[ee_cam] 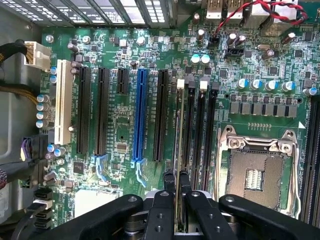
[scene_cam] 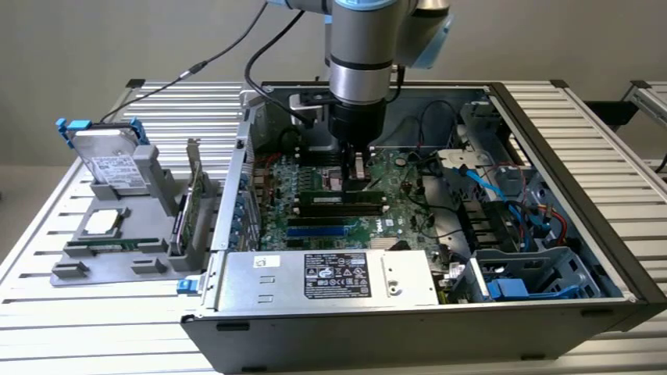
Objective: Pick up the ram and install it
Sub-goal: 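Insert the ram into the slot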
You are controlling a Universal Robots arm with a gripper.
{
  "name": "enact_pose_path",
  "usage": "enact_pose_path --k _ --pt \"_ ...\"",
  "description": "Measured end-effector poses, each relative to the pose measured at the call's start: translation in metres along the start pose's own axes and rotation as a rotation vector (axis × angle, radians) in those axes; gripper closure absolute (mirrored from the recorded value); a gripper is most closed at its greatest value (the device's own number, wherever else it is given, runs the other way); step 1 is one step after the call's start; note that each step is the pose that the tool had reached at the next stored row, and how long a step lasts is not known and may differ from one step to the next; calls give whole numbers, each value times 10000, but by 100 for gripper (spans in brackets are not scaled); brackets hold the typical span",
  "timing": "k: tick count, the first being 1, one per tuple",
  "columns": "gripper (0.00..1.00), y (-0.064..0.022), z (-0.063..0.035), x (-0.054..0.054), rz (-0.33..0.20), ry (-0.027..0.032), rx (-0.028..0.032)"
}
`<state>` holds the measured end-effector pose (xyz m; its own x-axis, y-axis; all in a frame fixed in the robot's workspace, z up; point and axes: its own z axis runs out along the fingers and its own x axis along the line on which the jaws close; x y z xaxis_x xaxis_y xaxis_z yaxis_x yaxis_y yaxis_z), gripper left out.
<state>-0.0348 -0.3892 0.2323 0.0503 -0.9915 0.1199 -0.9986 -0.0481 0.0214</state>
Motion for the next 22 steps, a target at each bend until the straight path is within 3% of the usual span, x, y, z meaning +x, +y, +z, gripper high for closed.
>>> enact_pose_path --k 6,14,22 --pt "86 12 10 -10 1 47 2" --pt "86 13 46 -28 5 185 26" --pt "86 13 63 -39 8 232 45"
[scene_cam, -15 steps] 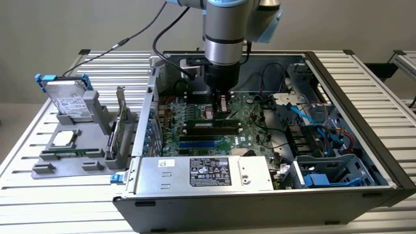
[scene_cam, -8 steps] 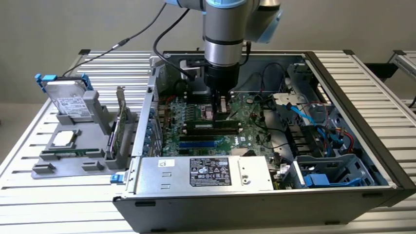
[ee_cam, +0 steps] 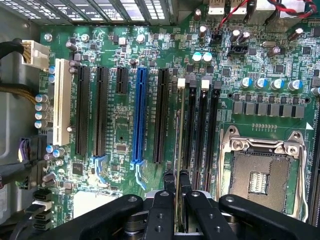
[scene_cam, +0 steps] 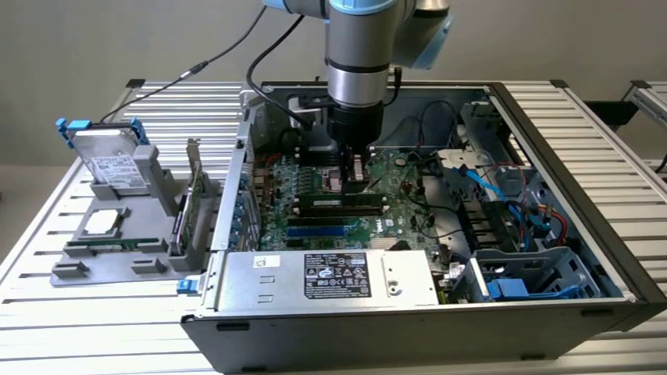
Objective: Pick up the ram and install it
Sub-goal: 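Insert the ram into the slot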
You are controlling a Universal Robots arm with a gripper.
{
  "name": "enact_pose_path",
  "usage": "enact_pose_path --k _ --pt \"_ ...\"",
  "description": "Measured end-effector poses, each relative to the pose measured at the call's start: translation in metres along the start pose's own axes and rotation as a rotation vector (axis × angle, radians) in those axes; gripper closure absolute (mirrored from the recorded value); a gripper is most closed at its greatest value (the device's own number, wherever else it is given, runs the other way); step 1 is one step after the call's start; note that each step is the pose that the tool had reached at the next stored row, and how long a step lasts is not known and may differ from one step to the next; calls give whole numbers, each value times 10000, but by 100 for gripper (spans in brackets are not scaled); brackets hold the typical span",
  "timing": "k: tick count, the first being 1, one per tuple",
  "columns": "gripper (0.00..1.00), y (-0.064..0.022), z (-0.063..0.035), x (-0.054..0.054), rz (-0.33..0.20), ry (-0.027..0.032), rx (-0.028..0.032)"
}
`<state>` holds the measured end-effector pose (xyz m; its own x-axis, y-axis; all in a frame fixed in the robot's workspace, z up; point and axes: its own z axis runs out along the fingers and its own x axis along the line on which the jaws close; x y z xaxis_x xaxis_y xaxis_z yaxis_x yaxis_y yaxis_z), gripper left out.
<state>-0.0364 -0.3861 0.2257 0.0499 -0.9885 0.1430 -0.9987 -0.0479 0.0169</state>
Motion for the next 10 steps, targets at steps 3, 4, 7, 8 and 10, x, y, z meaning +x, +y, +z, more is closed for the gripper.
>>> enact_pose_path --k 3,4,7,8,10 --pt "86 3 0 0 1 5 2" --pt "86 5 0 0 3 8 9" --pt "86 8 7 -3 8 16 49" --pt "86 7 9 -3 9 20 63" --pt "86 8 11 -4 11 29 76"
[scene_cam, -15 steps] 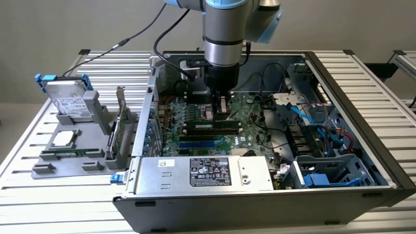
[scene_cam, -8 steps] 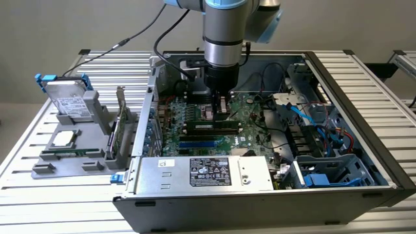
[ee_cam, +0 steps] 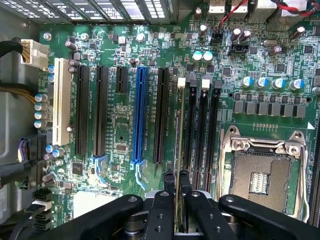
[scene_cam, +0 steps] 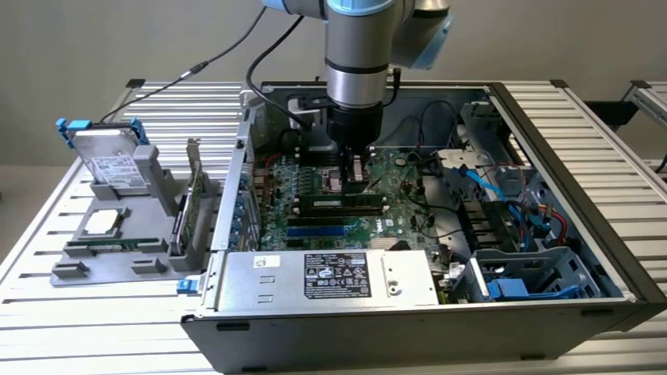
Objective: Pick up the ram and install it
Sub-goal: 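Insert the ram into the slot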
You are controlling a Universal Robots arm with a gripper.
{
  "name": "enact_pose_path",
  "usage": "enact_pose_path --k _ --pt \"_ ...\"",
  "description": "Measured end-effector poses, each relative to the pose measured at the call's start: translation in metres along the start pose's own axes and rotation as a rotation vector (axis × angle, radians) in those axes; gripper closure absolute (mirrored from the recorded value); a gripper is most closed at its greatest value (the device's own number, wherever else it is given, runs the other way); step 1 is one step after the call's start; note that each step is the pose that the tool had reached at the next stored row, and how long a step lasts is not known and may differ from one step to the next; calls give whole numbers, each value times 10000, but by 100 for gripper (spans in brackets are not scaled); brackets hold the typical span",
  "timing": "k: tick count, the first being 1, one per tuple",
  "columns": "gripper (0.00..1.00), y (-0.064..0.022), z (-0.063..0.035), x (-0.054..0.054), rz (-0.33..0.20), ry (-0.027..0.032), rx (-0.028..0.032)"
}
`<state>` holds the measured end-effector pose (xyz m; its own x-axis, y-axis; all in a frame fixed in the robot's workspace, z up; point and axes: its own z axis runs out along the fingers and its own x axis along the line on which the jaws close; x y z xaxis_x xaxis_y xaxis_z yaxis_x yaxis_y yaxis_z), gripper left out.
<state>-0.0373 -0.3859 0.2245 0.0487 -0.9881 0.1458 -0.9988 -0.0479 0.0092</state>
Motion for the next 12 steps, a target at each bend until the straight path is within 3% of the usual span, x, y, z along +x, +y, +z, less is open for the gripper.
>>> enact_pose_path --k 12 --pt "86 13 19 -15 4 29 27"
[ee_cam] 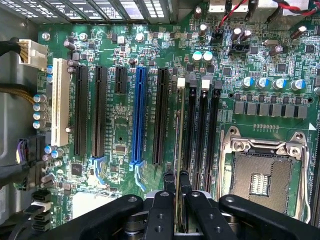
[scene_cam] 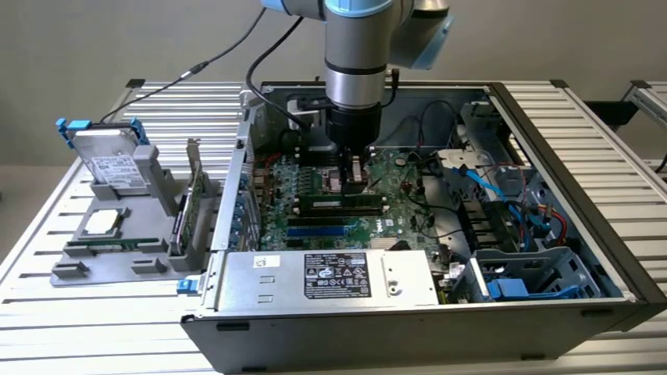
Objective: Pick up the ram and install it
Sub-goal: 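Insert the ram into the slot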
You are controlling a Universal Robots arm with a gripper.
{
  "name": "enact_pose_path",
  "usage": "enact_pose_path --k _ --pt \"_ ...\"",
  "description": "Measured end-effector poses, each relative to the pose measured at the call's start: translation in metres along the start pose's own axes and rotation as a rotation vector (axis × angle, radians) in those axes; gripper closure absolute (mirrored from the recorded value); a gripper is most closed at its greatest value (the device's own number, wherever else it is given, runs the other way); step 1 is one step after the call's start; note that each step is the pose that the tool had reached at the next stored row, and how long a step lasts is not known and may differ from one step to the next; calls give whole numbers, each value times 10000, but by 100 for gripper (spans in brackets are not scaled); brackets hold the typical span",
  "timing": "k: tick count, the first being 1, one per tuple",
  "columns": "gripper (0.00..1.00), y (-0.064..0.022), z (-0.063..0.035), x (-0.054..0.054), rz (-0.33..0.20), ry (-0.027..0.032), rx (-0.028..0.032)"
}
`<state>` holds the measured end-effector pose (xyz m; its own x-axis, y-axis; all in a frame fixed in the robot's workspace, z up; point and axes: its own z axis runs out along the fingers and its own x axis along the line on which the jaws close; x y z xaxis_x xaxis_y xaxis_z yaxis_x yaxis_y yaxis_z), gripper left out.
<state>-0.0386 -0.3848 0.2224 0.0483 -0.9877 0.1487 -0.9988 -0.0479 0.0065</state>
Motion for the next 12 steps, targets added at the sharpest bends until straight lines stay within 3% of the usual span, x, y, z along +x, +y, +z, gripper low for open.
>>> enact_pose_path --k 12 --pt "86 3 35 -19 6 18 38"
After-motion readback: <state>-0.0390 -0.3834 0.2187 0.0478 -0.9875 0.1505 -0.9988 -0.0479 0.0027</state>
